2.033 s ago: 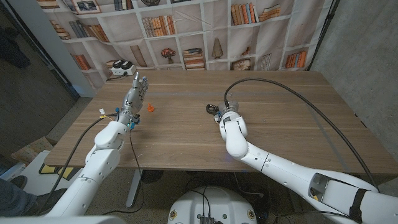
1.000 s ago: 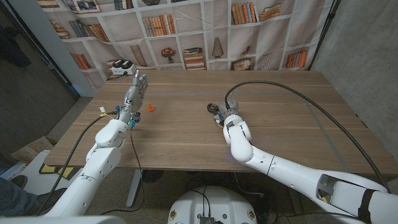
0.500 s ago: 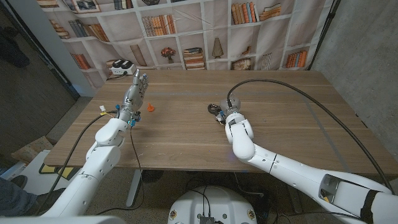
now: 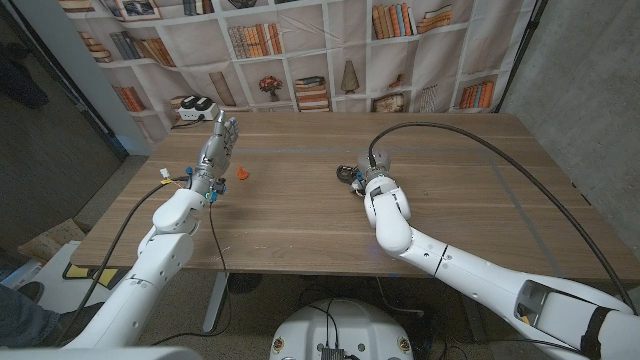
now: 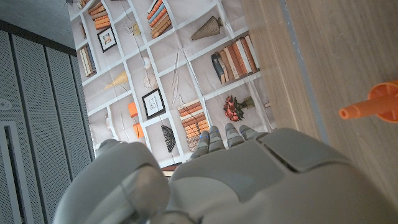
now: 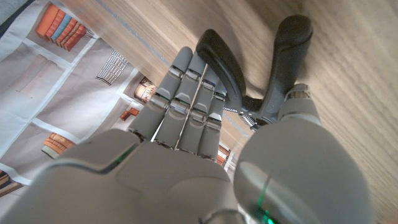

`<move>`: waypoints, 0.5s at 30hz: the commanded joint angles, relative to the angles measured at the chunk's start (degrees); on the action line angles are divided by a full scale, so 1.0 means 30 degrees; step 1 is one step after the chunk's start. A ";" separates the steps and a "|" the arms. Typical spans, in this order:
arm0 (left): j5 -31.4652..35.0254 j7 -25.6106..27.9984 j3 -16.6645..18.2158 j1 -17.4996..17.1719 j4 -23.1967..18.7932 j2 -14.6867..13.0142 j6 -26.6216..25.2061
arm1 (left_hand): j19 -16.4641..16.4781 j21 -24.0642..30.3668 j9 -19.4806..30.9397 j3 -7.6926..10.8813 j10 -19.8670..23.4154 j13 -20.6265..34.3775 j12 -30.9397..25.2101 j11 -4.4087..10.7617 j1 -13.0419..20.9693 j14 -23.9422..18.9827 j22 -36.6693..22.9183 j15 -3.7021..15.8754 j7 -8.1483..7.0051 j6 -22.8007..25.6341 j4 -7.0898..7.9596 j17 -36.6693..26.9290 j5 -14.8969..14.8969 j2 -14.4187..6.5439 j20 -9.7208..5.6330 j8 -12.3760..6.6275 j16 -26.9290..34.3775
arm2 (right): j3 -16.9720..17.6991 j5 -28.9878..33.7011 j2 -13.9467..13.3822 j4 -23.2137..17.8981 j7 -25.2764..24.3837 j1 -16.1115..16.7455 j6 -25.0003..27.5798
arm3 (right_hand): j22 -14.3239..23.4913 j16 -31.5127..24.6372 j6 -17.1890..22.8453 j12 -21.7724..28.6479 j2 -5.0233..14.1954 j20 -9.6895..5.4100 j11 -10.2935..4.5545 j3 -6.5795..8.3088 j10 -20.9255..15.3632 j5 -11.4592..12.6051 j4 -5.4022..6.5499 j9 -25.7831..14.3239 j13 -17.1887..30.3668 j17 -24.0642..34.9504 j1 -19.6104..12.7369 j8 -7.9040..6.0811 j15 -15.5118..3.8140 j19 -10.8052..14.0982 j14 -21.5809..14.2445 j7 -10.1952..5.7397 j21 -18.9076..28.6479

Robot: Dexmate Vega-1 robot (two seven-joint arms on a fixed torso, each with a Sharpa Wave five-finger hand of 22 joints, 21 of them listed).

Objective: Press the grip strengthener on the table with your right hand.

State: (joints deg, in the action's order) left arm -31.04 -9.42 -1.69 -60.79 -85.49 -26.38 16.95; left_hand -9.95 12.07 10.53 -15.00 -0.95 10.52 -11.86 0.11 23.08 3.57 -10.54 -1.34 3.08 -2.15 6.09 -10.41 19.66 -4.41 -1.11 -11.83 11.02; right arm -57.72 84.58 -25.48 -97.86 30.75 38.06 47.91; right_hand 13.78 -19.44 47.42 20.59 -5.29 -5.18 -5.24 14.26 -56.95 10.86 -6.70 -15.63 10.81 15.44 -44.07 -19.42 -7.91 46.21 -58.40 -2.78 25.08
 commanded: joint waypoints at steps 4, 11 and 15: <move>0.0000 0.0058 0.0088 -0.0152 -0.0139 -0.0045 0.0076 | -0.0545 -0.0050 0.0064 -0.0136 0.0050 0.0098 0.0013 -0.0048 0.0101 -0.0030 -0.0055 0.0042 0.0136 0.0177 -0.0028 -0.0049 -0.0061 0.0134 0.0084 0.0095 0.0004 | 0.0909 0.0434 0.0117 -0.0794 -0.0414 0.0371 -0.0113 | 0.0095 -0.0050 0.0075 -0.0011 0.3489 -0.1359 -0.0467 0.0949 -0.0716 -0.0013 -0.0698 -0.0114 0.0079 0.0002 -0.3290 -0.0014 -0.1722 0.0188 -0.0848 0.0119 0.0259; 0.0008 0.0147 0.0119 -0.0245 -0.0302 -0.0102 0.0082 | -0.0540 -0.0049 0.0064 -0.0166 0.0083 0.0099 0.0006 -0.0053 0.0111 -0.0050 -0.0055 0.0032 0.0132 0.0185 -0.0025 -0.0050 -0.0065 0.0120 0.0079 0.0101 0.0007 | 0.1664 -0.0115 0.0124 -0.1769 -0.1412 0.1008 0.0211 | 0.0111 -0.0022 0.0128 -0.0032 0.3522 -0.1348 -0.0423 0.0960 -0.0751 -0.0052 -0.0652 -0.0139 0.0074 -0.0002 -0.3273 -0.0005 -0.1736 0.0202 -0.0925 0.0215 0.0336; 0.0044 0.0177 0.0114 -0.0295 -0.0469 -0.0180 0.0097 | -0.0545 -0.0052 0.0064 -0.0184 0.0076 0.0099 0.0012 -0.0049 0.0116 -0.0052 -0.0055 0.0044 0.0137 0.0204 -0.0022 -0.0050 -0.0068 0.0111 0.0079 0.0098 0.0005 | 0.2152 -0.0771 0.0185 -0.2349 -0.2321 0.1408 0.0343 | 0.0119 -0.0004 0.0127 -0.0041 0.3527 -0.1350 -0.0426 0.0961 -0.0771 -0.0073 -0.0632 -0.0150 0.0071 -0.0005 -0.3260 0.0010 -0.1726 0.0201 -0.0950 0.0198 0.0370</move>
State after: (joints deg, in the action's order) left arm -31.04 -9.31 -1.44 -61.28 -86.07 -26.55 16.95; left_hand -9.95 12.07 10.53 -15.15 -0.95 10.52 -11.86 0.11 23.59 3.58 -10.54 -1.34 3.39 -1.84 5.93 -10.41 19.49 -3.88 -1.11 -11.83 11.02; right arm -55.43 85.15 -25.27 -100.02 28.14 39.16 48.02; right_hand 14.02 -19.25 47.72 20.54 -5.21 -5.44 -5.45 14.26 -57.36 10.63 -6.69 -15.95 10.82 15.42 -43.98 -19.41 -8.28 46.55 -59.18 -2.46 25.88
